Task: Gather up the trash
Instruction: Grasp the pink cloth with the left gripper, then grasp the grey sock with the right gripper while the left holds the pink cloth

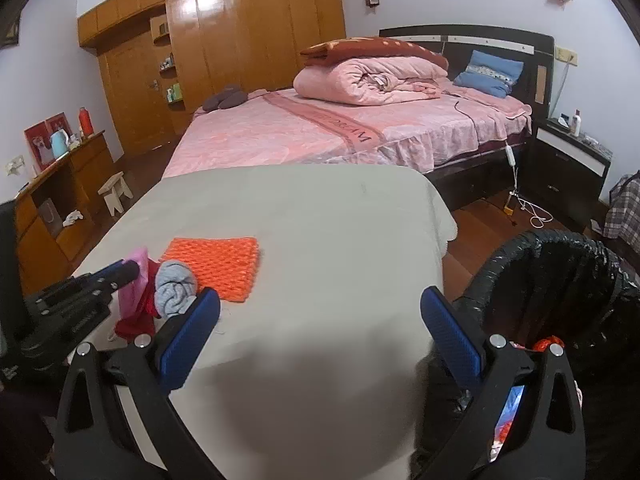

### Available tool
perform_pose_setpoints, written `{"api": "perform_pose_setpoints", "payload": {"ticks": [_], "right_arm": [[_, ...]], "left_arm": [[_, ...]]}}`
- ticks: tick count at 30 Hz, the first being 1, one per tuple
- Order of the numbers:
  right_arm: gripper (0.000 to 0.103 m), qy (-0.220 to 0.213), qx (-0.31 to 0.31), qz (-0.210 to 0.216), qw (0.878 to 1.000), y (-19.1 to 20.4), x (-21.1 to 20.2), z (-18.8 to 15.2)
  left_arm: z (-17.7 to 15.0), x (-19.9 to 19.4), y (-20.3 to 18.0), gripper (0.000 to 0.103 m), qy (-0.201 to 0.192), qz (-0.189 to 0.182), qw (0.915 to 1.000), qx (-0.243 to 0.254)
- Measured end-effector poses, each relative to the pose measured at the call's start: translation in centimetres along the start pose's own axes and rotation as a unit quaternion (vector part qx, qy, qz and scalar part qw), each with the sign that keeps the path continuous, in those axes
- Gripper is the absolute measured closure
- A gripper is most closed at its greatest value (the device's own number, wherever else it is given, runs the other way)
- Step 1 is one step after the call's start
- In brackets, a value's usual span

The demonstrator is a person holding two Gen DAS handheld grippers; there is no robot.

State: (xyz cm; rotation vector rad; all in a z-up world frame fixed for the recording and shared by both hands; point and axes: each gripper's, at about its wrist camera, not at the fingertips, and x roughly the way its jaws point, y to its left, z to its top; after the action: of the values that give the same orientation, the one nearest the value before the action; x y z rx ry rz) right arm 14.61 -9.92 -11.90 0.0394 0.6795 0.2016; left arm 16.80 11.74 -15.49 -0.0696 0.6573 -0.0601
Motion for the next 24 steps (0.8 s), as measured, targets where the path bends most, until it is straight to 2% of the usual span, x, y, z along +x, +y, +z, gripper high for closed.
{"api": "perform_pose_setpoints", "payload": {"ticks": [6, 15, 18, 21, 24], "right_arm": [[0.005, -0.001, -0.008, 0.012, 1.0, 1.2, 0.3, 0.5], [0.005, 0.009, -0.025, 0.027, 0.999, 3.6, 1.3, 0.2], [0.005, 0.012, -0.026, 0.025, 0.999, 3.6, 1.5, 0.0], [0.005, 0.016, -0.024, 0.024, 0.999, 3.6, 1.7, -0.1], [0.005, 0.018, -0.026, 0.024, 0.999, 3.8, 2.0, -0.2]], "left_arm": [[0.4, -2.4, 1.6, 0.093, -0.014, 0.008, 0.9998, -0.011], [-1.3, -1.7, 4.4, 0.093, 0.014, 0.032, 0.9987, -0.037], [-1.6, -1.3, 4.5, 0.09, 0.019, 0.028, 0.9987, -0.038], [-2.0, -0.9, 4.5, 0.076, 0.029, 0.029, 0.9985, -0.036], [-2.7, -0.1, 4.7, 0.072, 0.047, 0.031, 0.9976, -0.041]]}}
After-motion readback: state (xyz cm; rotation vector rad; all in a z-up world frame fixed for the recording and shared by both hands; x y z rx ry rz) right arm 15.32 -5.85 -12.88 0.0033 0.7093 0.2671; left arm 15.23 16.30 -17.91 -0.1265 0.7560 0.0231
